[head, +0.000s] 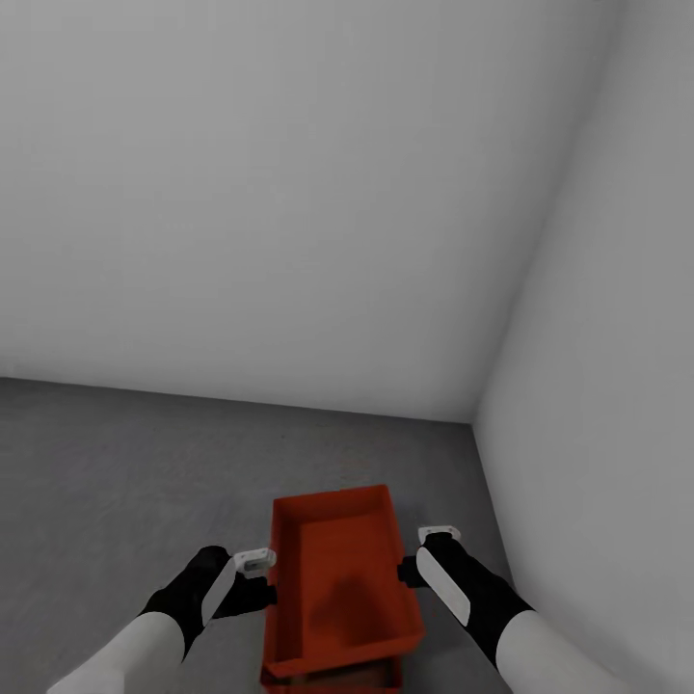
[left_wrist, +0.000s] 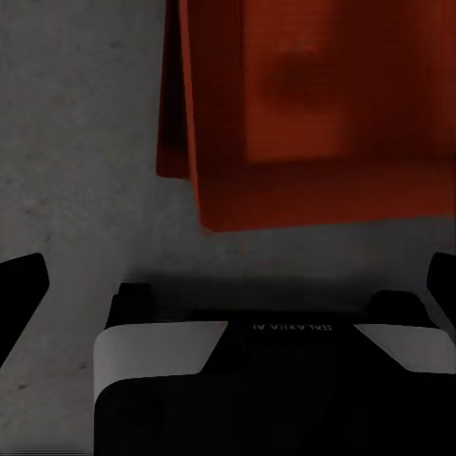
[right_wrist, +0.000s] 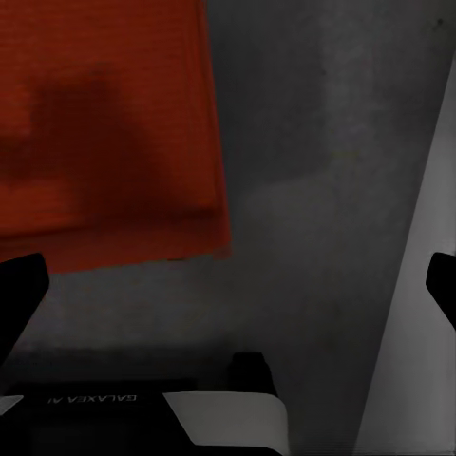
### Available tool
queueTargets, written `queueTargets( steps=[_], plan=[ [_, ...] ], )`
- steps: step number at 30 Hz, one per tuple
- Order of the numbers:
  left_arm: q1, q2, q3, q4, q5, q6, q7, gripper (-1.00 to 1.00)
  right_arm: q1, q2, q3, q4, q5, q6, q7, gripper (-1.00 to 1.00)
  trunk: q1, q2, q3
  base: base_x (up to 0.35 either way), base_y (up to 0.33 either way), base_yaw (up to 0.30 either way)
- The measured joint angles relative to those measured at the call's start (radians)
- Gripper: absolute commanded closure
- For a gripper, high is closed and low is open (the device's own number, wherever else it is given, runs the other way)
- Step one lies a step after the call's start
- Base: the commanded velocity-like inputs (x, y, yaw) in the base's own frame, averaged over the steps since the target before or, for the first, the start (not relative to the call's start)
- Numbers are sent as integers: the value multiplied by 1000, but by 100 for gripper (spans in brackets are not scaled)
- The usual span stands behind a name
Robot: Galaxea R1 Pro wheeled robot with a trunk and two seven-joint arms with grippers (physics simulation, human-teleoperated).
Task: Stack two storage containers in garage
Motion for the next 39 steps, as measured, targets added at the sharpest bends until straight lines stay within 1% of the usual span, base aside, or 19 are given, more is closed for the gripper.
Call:
queueTargets(
  steps=[39],
  plan=[
    [0,0,0,0,0,0,0,-100,0,0,0,0,0,1,0,-100,0,0,0,-338,0,0]
  ],
)
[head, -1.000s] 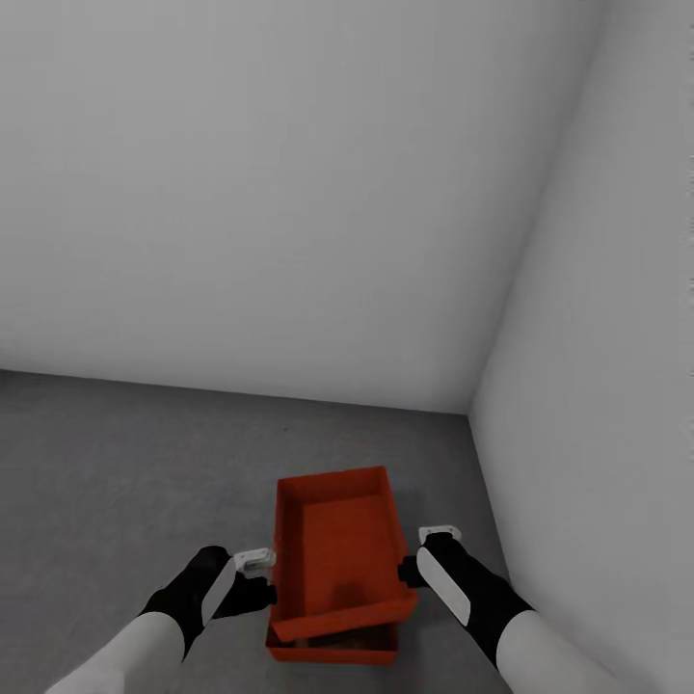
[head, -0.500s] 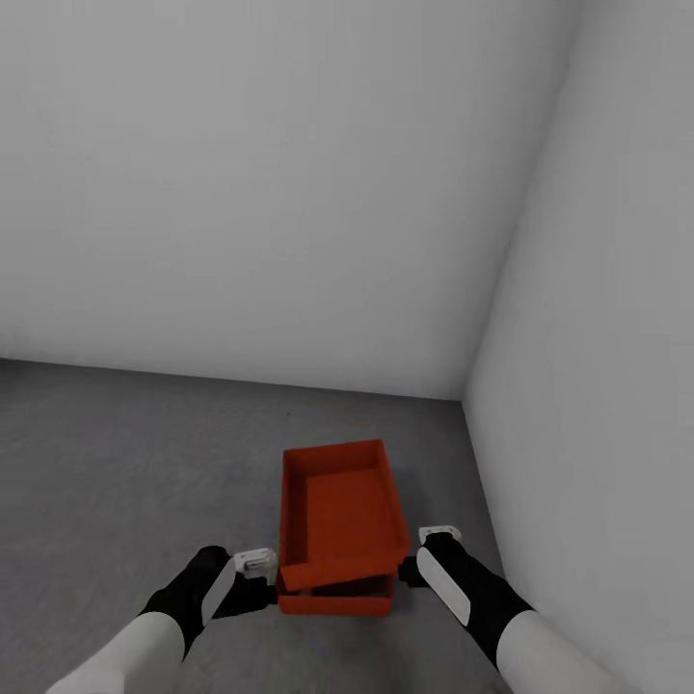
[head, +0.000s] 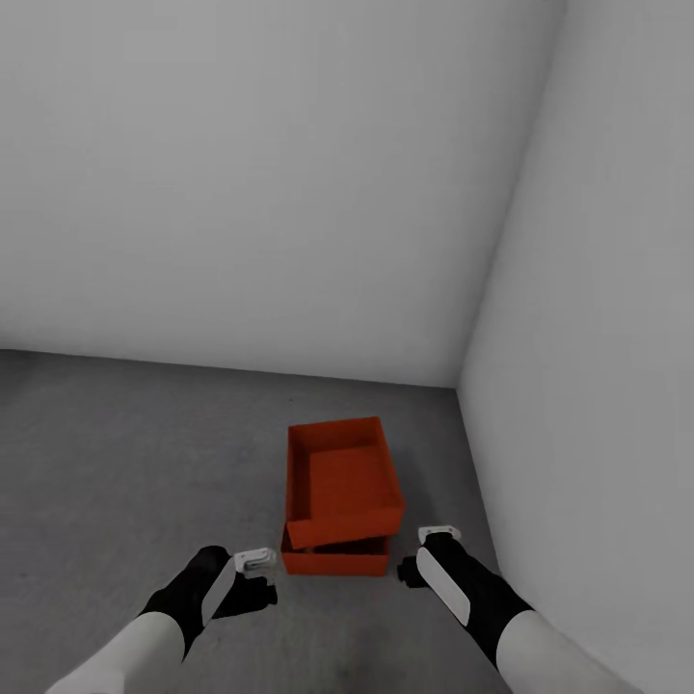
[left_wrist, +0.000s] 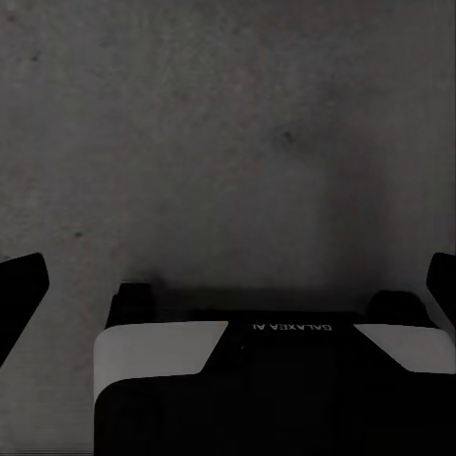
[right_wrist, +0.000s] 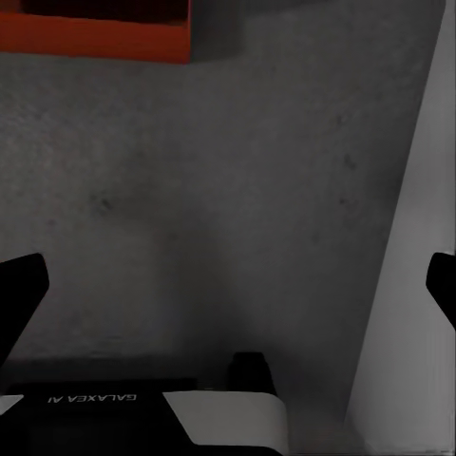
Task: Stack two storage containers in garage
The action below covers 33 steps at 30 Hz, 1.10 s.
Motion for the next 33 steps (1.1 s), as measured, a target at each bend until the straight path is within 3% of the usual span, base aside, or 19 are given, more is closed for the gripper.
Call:
queueTargets(
  steps=[6,24,33],
  plan=[
    [0,0,0,0,0,0,0,-100,0,-1,0,0,0,0,0,-100,0,0,0,-193,0,0],
    [0,0,0,0,0,0,0,-100,0,0,0,0,0,-1,0,-100,-1,0,0,-8,1,0],
    [0,0,0,0,0,0,0,-100,0,0,0,0,0,-1,-1,-100,-1,0,0,0,163,0]
  ],
)
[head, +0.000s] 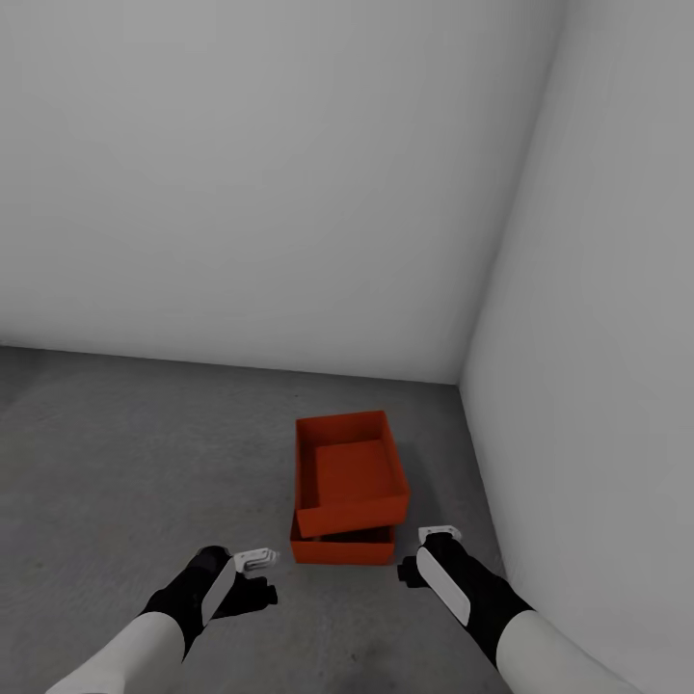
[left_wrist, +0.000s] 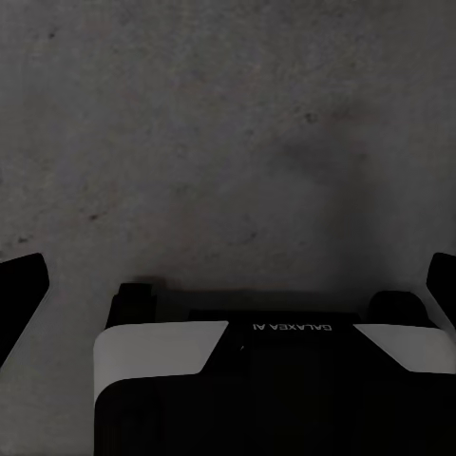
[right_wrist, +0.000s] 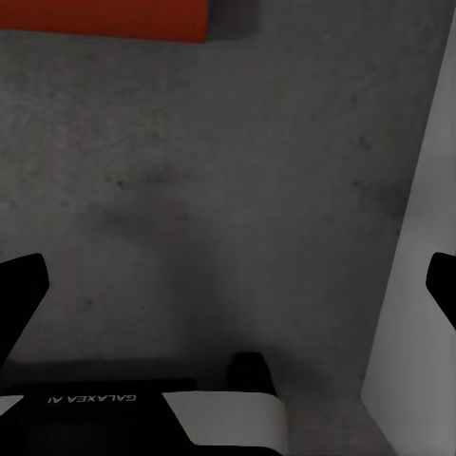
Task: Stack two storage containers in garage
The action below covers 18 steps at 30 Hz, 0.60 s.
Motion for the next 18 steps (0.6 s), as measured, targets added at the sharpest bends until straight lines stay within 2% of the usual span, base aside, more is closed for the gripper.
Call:
queueTargets(
  steps=[12,18],
  plan=[
    [0,0,0,0,0,0,0,-100,0,0,0,0,0,0,1,-100,0,0,0,0,258,-4],
    [0,0,0,0,0,0,0,-100,0,0,0,0,0,1,1,-100,0,0,3,0,250,-177]
  ],
)
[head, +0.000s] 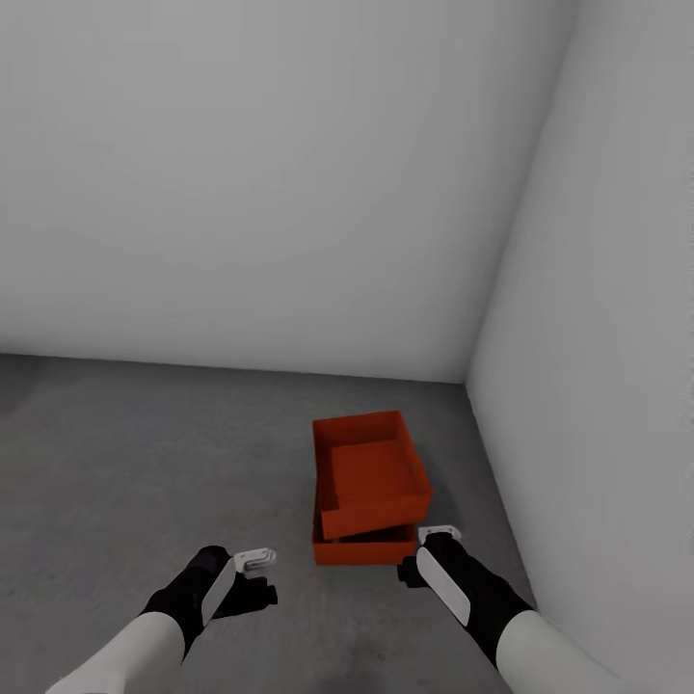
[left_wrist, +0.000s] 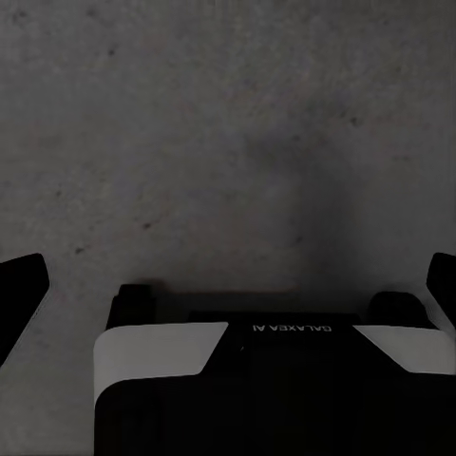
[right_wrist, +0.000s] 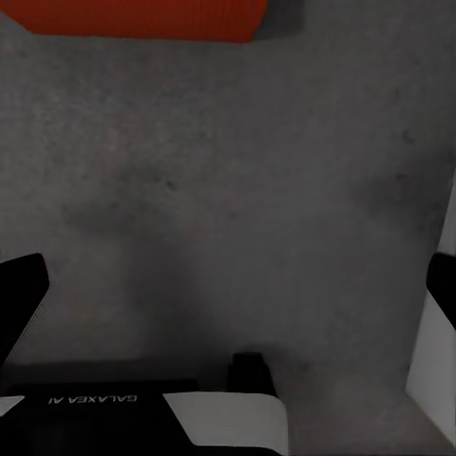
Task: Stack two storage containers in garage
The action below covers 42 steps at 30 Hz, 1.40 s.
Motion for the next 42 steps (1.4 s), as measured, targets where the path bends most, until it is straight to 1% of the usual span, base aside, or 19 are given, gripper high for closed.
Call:
queueTargets(
  steps=[14,42],
  plan=[
    [0,0,0,0,0,0,0,-100,0,1,0,1,0,0,0,-100,0,0,14,0,206,-201],
    [0,0,0,0,0,0,0,-100,0,1,0,2,0,0,0,-100,0,0,15,0,7,-7]
  ],
)
